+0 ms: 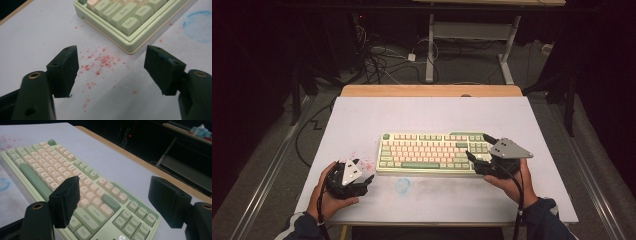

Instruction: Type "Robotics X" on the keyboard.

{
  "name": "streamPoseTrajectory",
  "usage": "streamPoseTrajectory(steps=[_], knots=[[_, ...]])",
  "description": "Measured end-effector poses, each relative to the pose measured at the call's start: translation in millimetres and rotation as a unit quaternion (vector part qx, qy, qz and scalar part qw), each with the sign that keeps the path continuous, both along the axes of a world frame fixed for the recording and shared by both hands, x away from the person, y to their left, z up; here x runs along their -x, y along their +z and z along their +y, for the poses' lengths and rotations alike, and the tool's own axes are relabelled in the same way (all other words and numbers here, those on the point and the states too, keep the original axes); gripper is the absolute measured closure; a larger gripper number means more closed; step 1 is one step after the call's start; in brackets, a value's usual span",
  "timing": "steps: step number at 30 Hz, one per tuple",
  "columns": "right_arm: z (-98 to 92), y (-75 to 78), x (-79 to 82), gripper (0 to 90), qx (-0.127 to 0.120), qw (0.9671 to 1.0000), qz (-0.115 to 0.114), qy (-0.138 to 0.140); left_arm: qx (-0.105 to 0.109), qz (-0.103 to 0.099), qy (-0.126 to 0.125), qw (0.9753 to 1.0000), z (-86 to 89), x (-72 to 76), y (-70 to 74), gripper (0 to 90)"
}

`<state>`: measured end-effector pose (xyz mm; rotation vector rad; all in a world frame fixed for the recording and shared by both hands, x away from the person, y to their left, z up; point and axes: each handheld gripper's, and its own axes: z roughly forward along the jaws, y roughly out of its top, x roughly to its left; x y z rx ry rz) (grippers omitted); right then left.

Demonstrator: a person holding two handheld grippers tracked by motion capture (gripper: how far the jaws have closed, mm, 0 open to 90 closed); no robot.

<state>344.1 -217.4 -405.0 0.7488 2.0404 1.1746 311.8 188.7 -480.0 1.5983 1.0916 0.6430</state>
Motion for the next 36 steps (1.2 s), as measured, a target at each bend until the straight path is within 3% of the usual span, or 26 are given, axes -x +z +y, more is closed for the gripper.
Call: streamPoseTrajectory(steps=[6, 9, 12, 13, 17, 25, 30, 36], knots=[[-13.4, -11.8, 16.7, 26.6, 0.008, 0.9998, -0.01, -0.018, 0.024, 0.008, -0.016, 0.9996, 1.7, -2.9, 17.3, 42.6], [-20.7, -17.2, 24.7, 26.5, 0.007, 0.9997, -0.002, -0.025, 0.04, 0.02, -0.026, 0.9987, 1.2, -6.6, 28.2, 56.0], [-27.4, -22.8, 31.8, 26.6, 0.014, 0.9995, 0.001, -0.029, 0.045, 0.027, -0.034, 0.998, -1.7, -10.6, 36.3, 70.5], [-32.1, -26.7, 35.9, 26.6, 0.01, 0.9993, 0.006, -0.035, 0.048, 0.032, -0.038, 0.9976, -2.9, -11.8, 39.1, 79.8], [-37.0, -31.9, 40.8, 26.6, 0.017, 0.999, 0.014, -0.038, 0.046, 0.036, -0.055, 0.9968, -9.8, -16.1, 49.4, 87.3], [-39.1, -39.8, 44.7, 26.6, 0.023, 0.9987, 0.025, -0.038, 0.035, 0.038, -0.081, 0.9954, -37.1, -31.3, 61.5, 87.6], [-36.5, -43.9, 43.0, 26.8, 0.031, 0.9985, 0.029, -0.035, 0.038, 0.04, -0.105, 0.993, -62.0, -40.7, 65.8, 87.6], [-34.7, -46.2, 42.1, 26.9, 0.037, 0.9982, 0.034, -0.033, 0.027, 0.055, -0.135, 0.989, -95.0, -49.9, 60.8, 87.6]])
